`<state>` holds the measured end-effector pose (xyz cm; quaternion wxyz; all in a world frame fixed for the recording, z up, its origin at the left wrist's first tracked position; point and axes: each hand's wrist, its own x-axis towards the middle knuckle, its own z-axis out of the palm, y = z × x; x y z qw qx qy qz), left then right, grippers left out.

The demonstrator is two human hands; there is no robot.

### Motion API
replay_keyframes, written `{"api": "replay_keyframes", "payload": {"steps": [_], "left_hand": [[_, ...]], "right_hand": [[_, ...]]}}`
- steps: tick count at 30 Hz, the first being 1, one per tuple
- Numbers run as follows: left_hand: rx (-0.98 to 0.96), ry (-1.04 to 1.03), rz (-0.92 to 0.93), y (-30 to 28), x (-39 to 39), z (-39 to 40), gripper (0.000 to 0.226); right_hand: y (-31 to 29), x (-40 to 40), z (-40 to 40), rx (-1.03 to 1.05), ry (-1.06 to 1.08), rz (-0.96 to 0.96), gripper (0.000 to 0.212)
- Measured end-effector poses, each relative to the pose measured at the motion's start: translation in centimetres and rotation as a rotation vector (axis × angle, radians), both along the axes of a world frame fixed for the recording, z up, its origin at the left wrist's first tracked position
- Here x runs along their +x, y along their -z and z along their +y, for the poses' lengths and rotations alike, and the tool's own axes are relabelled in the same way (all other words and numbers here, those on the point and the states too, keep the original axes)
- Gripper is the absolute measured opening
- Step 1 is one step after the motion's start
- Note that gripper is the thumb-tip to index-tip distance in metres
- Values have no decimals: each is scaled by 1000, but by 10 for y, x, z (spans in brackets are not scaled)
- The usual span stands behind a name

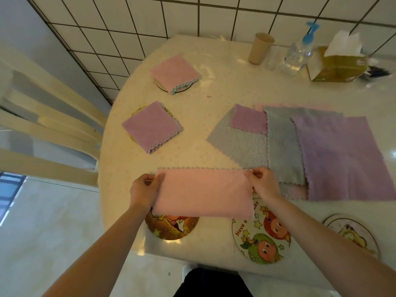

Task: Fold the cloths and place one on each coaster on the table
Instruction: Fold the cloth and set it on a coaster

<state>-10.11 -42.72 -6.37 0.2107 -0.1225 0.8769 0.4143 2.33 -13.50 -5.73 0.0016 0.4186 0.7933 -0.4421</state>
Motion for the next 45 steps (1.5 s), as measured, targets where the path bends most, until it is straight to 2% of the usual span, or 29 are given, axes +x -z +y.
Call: {"api": "replay_keyframes", "payload": {"steps": [2,5,7,9,11,13,15,16,19,23,28,30,37,40,42,45], "left_hand": [[63,-31,-31,-7,7,-3,33],[64,53,-35,-17,25,-12,47],[30,111,-9,-22,37,-17,62],[-71,204,119,-22,49,-21,69],[-237,476,419,-20,61,-22,65],[-273,854,691,-14,76,-17,58],[-281,1129,778,-3,93,-8,54],[-325,1193,778,2,100,-4,54],[-464,1225,707,14,110,-6,57],[-530,1264,669,22,106,-27,62],[-558,1288,665,20,98,-52,64],[-564,1285,657,19,97,-63,64],[-643,1257,610,13,100,-67,62],[-662,1193,622,10,105,-57,62],[-632,1162,649,6,115,-43,58],[-574,1222,681,3,130,-14,56]], "right_hand": [[-3,0,-1,11,16,19,22],[-13,9,-12,57,-25,56,28],[-20,23,-25,241,-201,72,35],[-26,40,-41,430,-485,112,38],[-25,56,-58,536,-767,92,41],[-13,69,-73,643,-977,72,44],[0,77,-81,719,-1116,41,52],[7,81,-82,736,-1155,19,55],[16,88,-77,755,-1180,-39,67],[11,93,-64,836,-1203,-37,66],[-1,102,-51,850,-1266,-131,96],[0,101,-52,863,-1262,-157,102],[-5,108,-54,925,-1277,-156,98],[-14,110,-52,937,-1212,-179,99],[-17,111,-50,941,-1206,-173,100],[-20,105,-45,926,-1271,-149,96]]}}
